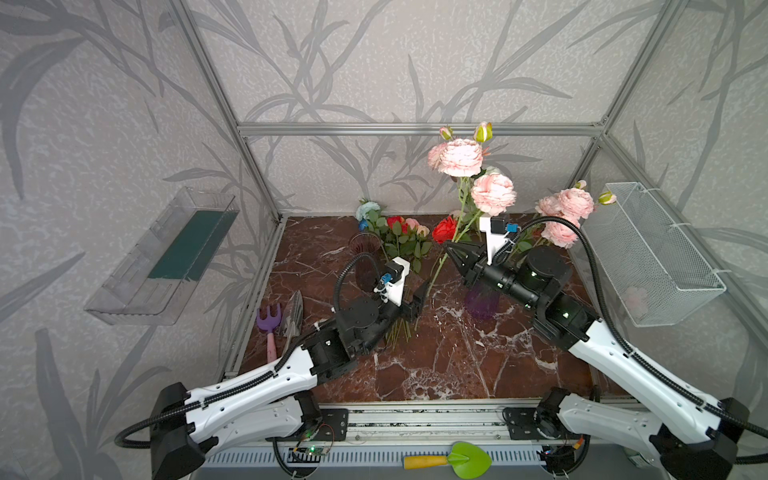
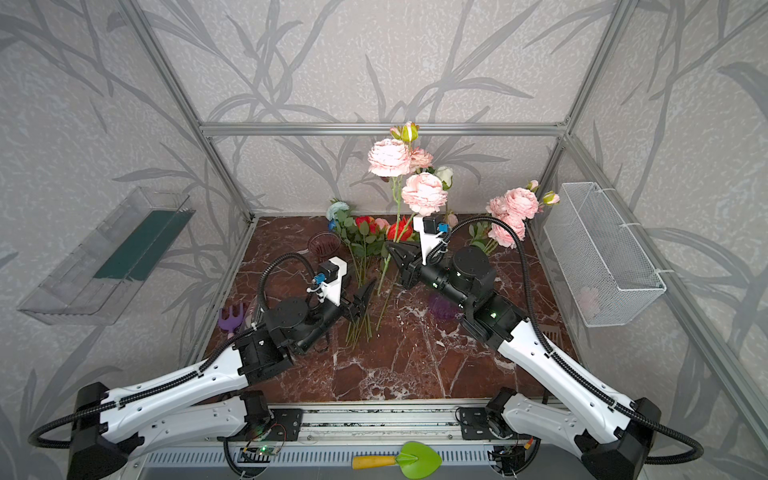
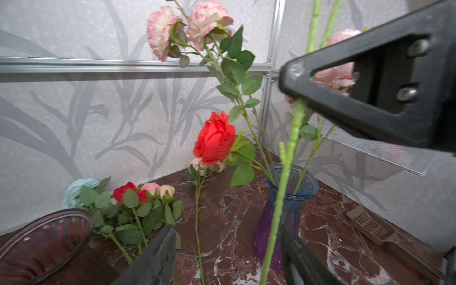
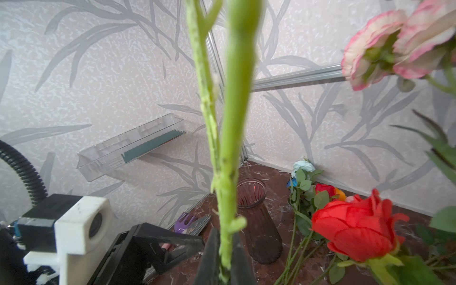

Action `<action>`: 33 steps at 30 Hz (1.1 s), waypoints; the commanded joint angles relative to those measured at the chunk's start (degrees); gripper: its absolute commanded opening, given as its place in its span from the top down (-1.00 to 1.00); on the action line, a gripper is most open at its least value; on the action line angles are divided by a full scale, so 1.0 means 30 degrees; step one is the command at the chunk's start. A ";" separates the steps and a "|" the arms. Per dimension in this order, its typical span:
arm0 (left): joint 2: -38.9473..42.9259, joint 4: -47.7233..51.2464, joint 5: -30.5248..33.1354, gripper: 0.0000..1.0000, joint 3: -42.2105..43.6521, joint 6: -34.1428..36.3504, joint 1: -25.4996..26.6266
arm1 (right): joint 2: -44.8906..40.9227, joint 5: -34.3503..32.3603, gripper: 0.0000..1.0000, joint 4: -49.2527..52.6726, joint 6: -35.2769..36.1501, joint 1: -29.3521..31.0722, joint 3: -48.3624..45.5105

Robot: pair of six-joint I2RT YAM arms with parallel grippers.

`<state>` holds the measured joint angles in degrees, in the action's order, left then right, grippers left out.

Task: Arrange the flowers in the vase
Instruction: 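Raise the pink rose with the right gripper while the left gripper opens, then lower the pink rose stem into the blue-rimmed vase with the right gripper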

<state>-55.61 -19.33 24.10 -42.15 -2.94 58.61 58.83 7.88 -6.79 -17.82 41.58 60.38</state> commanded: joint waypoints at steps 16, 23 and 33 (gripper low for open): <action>0.0652 -0.2814 0.7172 -0.37 0.0748 0.0431 0.0078 | -0.3786 -0.9605 0.97 0.0704 0.6120 -0.0192 0.0221; 0.0536 -0.2758 0.7028 -0.36 0.0722 0.0343 0.0076 | -0.3257 -1.1384 0.97 -0.0282 0.6507 -0.1323 -0.0663; 0.0356 -0.2634 0.6997 -0.36 0.0677 0.0317 0.0078 | -0.2383 -1.0582 0.96 0.0343 0.3357 -0.3271 -0.2611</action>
<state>-54.63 -26.15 44.10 -40.71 -2.13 58.63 51.79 -23.68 -5.19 -4.45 32.18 53.41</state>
